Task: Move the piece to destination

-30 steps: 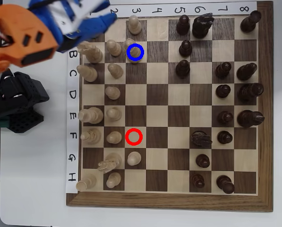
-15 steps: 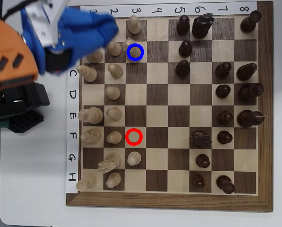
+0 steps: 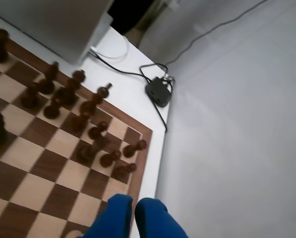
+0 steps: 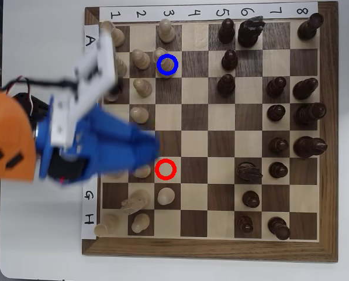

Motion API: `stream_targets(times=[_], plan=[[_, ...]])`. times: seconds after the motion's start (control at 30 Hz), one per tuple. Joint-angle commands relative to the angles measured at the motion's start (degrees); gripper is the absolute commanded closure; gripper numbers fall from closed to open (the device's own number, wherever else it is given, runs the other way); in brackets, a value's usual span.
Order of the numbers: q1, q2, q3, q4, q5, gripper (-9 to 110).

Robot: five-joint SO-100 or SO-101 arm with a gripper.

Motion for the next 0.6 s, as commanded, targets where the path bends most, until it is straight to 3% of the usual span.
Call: stream_targets(times=[0.0,0.57], plan=[[19.25,6.68,1.76,-8.00,-9.58,101],[50.71,26.37,38.67,-21.88,-31.55,101]])
